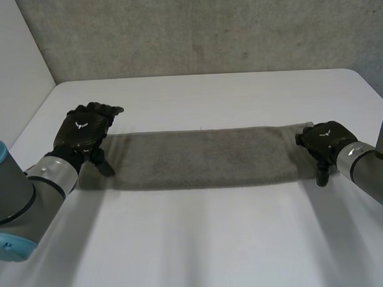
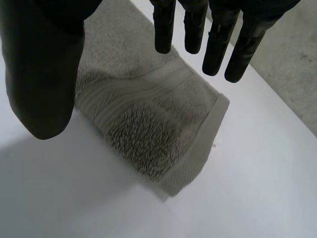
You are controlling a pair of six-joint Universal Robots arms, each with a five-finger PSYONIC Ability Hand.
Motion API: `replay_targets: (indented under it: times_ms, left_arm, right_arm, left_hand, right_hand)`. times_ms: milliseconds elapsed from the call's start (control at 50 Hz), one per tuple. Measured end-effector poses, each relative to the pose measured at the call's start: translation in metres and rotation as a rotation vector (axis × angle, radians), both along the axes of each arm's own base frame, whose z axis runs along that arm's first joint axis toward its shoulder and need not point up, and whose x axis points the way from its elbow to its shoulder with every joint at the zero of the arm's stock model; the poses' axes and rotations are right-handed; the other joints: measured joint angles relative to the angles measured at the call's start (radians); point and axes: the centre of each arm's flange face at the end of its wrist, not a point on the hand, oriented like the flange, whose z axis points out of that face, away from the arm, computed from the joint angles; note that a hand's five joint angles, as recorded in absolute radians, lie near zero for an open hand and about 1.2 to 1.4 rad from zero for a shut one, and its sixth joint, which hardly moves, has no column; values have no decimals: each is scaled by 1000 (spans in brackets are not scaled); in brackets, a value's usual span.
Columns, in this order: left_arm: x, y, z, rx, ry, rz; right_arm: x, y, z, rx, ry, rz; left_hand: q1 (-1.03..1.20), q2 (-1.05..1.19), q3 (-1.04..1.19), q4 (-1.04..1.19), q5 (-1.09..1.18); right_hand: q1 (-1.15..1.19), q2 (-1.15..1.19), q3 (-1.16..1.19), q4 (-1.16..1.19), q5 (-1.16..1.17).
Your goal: Fold the towel.
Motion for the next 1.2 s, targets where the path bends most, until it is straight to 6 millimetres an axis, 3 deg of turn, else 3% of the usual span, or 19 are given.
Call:
replay_targets:
  times_ms: [120, 280, 340, 380, 480, 660, 780, 880, 960, 1020, 1080, 1100, 1140, 1200]
  left_arm:
    - [-1, 5, -5, 12, -7, -4]
    - [-2, 5, -7, 17, -9, -6]
    - [-2, 5, -8, 19, -9, -6]
    - [-2, 5, -8, 20, -9, -6]
    - [-2, 5, -8, 20, -9, -7]
    - [-1, 5, -5, 13, -7, -3]
    - [0, 7, 1, -4, -4, 0]
    - [1, 8, 6, -20, 0, 1]
    - [0, 7, 12, -39, 3, 1]
    - [-2, 6, 17, -54, 8, -1]
    - [-6, 6, 22, -73, 13, -11]
    - [-7, 6, 23, -75, 14, -13]
    - [-12, 7, 26, -85, 18, -25]
    - [-17, 10, 29, -94, 21, -41]
  right_arm:
    - [-7, -9, -18, 5, -3, -16]
    - [-11, -20, -33, -6, -4, -33]
    - [-13, -25, -37, -20, -1, -39]
    - [-13, -28, -39, -28, 0, -43]
    - [-18, -37, -41, -43, 6, -66]
    - [-59, -60, -31, -79, 51, -179]
    - [-115, -85, -2, -177, 203, -271]
    - [-134, -97, 18, -239, 302, -310]
    - [-101, -96, 43, -320, 291, -263]
    - [-53, -82, 63, -382, 225, -178]
    - [11, -51, 79, -430, 135, -37]
    - [21, -45, 81, -433, 122, -15]
    - [61, -17, 85, -447, 71, 89]
    - [104, 20, 83, -447, 27, 218]
  left_hand:
    - [0, 0, 0, 0, 0]
    - [0, 0, 0, 0, 0]
    - [0, 0, 0, 0, 0]
    - [0, 0, 0, 0, 0]
    - [-1, 0, 0, 0, 0]
    - [-1, 0, 0, 0, 0]
    - [-4, 0, -1, 0, -1]
    - [-4, 0, -1, 0, -1]
    - [-4, 0, -2, 0, -1]
    - [-4, 0, -4, 0, -1]
    - [-4, 0, -4, 0, -1]
    - [-4, 0, -4, 0, -1]
    - [-4, 0, -4, 0, -1]
    - [-4, 0, -4, 0, -1]
  right_hand:
    - [53, 58, 63, 63, 59]
    - [454, 473, 469, 462, 438]
    - [856, 887, 864, 867, 850]
    - [979, 1002, 987, 993, 976]
    - [999, 1011, 1025, 1031, 1005]
    - [1003, 1011, 1028, 1030, 1005]
    - [1006, 1011, 1031, 1030, 1005]
    - [1007, 1011, 1031, 1030, 1005]
    - [1009, 1011, 1034, 1030, 1005]
    - [1009, 1011, 1034, 1030, 1005]
    - [1009, 1015, 1037, 1030, 1005]
    - [1009, 1015, 1037, 1030, 1005]
    - [1009, 1015, 1037, 1030, 1005]
    - [1010, 1016, 1037, 1030, 1005]
